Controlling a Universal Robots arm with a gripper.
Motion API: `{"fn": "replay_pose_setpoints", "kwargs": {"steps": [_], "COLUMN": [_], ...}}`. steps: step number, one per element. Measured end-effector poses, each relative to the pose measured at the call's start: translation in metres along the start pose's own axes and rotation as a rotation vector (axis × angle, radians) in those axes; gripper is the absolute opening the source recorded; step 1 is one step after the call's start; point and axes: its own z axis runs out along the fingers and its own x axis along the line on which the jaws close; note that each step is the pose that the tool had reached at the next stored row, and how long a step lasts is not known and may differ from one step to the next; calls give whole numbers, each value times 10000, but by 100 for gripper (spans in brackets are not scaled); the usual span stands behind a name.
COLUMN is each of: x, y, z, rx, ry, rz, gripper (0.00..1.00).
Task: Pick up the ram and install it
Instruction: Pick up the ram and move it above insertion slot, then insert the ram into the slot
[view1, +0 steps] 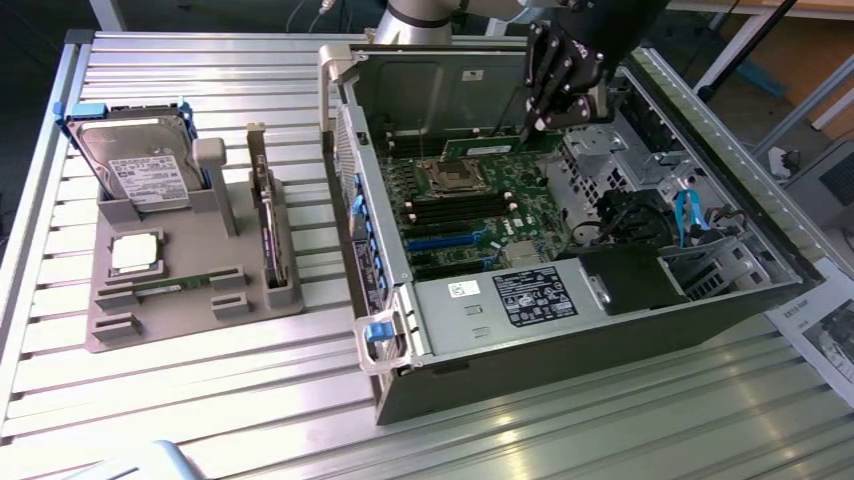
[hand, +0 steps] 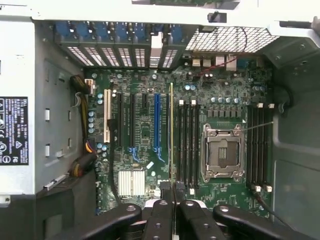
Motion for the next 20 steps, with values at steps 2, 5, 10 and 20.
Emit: {"fn": "replay_pose_setpoints", "kwargs": {"steps": [2,5,10,20], "x": [-66,-131,-161,-161], "y": [-1,-2,-2,-2], "z": [12,23,29,29], "rx": [1,0,0,0], "ry": [-2,-1,-2,-2], "rz": [0,0,-1,0], "gripper": [12,12,12,12]}}
